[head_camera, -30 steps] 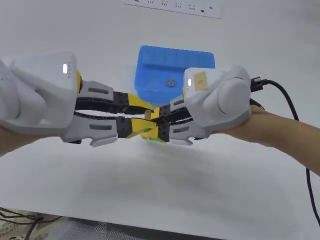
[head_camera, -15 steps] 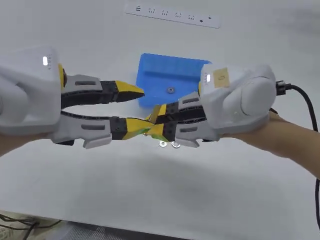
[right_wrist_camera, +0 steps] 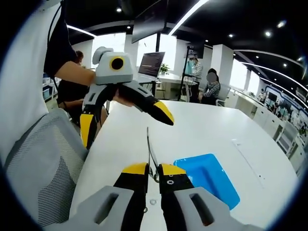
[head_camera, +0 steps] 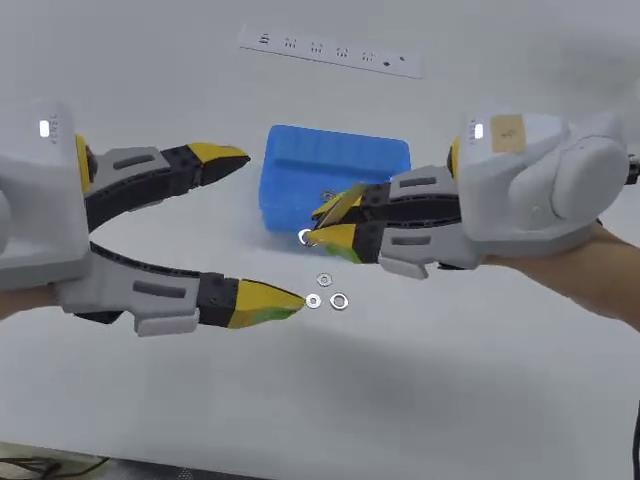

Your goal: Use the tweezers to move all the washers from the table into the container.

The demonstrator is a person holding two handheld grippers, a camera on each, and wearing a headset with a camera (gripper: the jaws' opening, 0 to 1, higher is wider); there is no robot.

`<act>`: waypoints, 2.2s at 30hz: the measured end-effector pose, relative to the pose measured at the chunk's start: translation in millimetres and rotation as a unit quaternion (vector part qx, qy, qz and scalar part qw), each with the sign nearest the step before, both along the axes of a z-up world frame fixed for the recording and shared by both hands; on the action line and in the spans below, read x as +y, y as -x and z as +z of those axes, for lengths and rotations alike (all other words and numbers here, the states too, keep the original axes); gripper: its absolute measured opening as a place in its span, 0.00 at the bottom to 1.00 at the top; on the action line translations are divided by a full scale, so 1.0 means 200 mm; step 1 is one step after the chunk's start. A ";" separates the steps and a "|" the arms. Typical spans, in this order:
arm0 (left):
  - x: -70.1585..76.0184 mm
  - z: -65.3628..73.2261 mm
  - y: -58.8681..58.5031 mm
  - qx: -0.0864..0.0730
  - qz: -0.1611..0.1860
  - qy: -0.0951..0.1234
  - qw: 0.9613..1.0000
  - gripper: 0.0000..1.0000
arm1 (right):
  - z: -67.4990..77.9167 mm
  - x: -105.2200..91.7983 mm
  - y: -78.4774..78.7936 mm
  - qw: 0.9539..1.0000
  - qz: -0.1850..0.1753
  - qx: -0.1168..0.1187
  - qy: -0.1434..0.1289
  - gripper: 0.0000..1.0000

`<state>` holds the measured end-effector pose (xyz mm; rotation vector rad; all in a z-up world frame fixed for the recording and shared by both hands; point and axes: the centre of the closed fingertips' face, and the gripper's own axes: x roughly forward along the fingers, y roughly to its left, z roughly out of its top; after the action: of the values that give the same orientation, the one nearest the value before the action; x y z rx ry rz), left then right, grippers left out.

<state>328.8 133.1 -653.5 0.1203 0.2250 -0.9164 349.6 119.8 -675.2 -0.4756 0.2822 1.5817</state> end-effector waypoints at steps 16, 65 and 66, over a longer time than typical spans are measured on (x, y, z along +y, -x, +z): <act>0.10 -0.07 -0.04 0.014 0.037 -0.002 0.999 0.99 | 0.04 0.04 -0.30 0.999 -0.041 -0.028 -0.005 0.09; 0.12 -0.17 -0.11 0.049 0.055 0.000 0.997 0.99 | -0.34 0.10 -0.51 0.997 -0.056 0.012 0.051 0.08; 0.12 -0.16 -0.12 0.048 0.055 0.000 0.997 0.99 | -0.34 0.10 -0.51 0.997 -0.056 0.012 0.051 0.08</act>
<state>351.8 158.0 -686.0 0.0636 0.3181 -0.8139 450.6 139.9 -743.7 -0.5109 0.4032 1.4695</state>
